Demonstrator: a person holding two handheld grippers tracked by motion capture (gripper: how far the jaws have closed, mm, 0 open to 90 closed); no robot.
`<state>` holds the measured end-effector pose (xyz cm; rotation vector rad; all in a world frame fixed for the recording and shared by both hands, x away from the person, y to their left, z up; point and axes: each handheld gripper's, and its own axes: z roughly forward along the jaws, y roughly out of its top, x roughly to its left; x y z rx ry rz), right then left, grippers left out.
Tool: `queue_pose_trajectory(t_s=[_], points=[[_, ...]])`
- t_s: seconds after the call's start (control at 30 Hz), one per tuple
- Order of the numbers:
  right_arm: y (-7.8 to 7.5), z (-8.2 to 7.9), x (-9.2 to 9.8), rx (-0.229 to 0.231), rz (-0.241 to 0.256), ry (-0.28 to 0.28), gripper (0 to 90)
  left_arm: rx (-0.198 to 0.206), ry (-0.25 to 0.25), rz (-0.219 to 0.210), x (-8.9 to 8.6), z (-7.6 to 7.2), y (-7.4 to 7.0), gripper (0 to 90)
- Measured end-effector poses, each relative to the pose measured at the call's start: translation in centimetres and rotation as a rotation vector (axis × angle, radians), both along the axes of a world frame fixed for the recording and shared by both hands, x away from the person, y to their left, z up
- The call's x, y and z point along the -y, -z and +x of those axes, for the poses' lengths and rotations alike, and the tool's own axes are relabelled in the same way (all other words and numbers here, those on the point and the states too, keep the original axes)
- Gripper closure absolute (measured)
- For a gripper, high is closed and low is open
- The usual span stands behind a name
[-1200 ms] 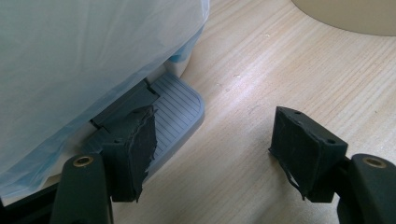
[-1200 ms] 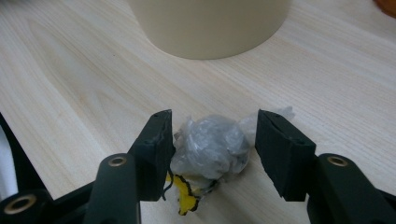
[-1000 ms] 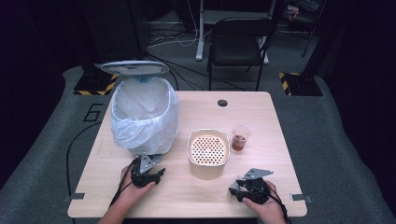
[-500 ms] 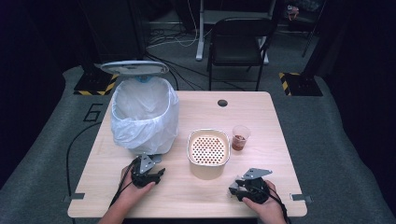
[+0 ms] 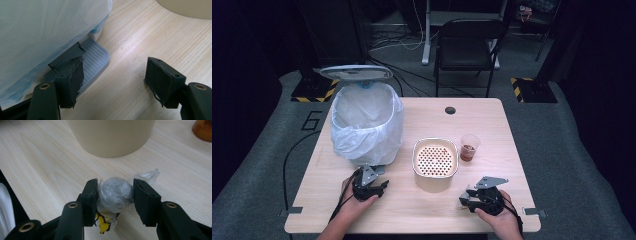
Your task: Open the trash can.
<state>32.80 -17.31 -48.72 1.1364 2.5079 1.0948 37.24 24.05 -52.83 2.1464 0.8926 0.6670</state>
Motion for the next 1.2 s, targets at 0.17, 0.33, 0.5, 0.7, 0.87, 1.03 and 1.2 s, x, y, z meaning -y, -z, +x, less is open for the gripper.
queue_pose_trajectory(t_s=[0.17,0.33,0.5,0.7,0.87,1.03,1.2], points=[[-1.6,0.0,-0.1,0.012,0.005,-0.011,56.0,-0.001,0.0,-0.001,0.0,0.0,0.0,30.9],[-4.4,0.3,0.2,0.039,0.01,-0.032,55.9,-0.001,0.0,0.0,0.0,0.0,0.0,30.9],[-7.0,0.9,0.6,0.053,0.029,-0.042,56.0,-0.001,0.002,0.0,0.0,0.0,0.0,30.9],[-9.6,1.5,0.7,0.085,0.036,-0.056,56.0,0.0,0.0,0.001,0.0,0.0,0.0,30.9],[-11.2,1.9,0.5,0.1,0.049,-0.072,56.0,-0.001,-0.001,-0.001,0.0,0.0,0.0,30.9],[-13.2,2.5,-0.3,0.115,0.065,-0.097,56.0,0.0,0.001,0.0,0.0,0.0,0.0,30.9],[-14.5,3.0,-1.3,0.135,0.076,-0.121,56.0,-0.001,0.002,0.0,0.0,0.0,0.0,30.9]])
